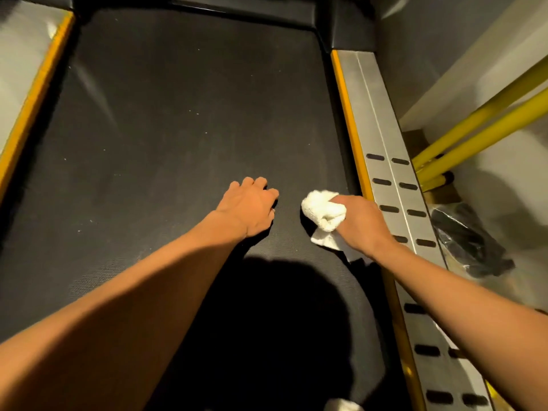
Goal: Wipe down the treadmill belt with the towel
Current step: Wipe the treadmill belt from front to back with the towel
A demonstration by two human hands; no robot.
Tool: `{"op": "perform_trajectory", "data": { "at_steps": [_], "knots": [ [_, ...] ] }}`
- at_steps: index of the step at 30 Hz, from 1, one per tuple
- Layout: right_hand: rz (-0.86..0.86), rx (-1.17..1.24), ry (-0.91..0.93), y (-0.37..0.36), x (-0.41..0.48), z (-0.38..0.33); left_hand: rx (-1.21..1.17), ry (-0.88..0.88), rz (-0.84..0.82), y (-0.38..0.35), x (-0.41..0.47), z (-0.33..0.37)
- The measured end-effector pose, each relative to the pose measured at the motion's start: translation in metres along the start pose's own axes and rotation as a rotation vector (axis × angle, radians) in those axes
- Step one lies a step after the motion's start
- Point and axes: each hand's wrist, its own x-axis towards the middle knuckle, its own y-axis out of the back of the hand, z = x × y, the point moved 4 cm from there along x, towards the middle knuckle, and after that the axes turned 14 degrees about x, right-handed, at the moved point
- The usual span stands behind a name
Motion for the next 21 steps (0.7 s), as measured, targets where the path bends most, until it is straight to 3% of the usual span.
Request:
{"op": "perform_trajectory", "data": {
  "at_steps": [6, 10, 12, 14, 16, 19, 21],
  "knots": [
    [0.141, -0.057, -0.008, 0.032, 0.062, 0.007, -0.01, 0.013, -0.027, 0.002, 0.002, 0.002],
    [-0.013, 0.088, -0.011, -0.006, 0.005, 0.001, -0.078, 0.031, -0.039, 0.004, -0.001, -0.006],
    [-0.189, 0.236, 0.09, -0.027, -0.046, -0.03, -0.133, 0.074, -0.049, 0.003, -0.005, -0.018],
    [-0.255, 0.226, 0.202, -0.026, -0.058, -0.052, -0.155, 0.106, -0.057, 0.001, -0.01, -0.03],
    [-0.15, 0.126, 0.234, -0.007, -0.029, -0.061, -0.16, 0.126, -0.067, -0.002, -0.015, -0.038],
    [0.068, 0.049, 0.105, 0.016, 0.028, -0.05, -0.16, 0.142, -0.077, -0.005, -0.023, -0.042],
    [0.079, 0.006, 0.086, -0.002, 0.03, -0.052, -0.162, 0.148, -0.069, -0.005, -0.027, -0.044]
  ]
}}
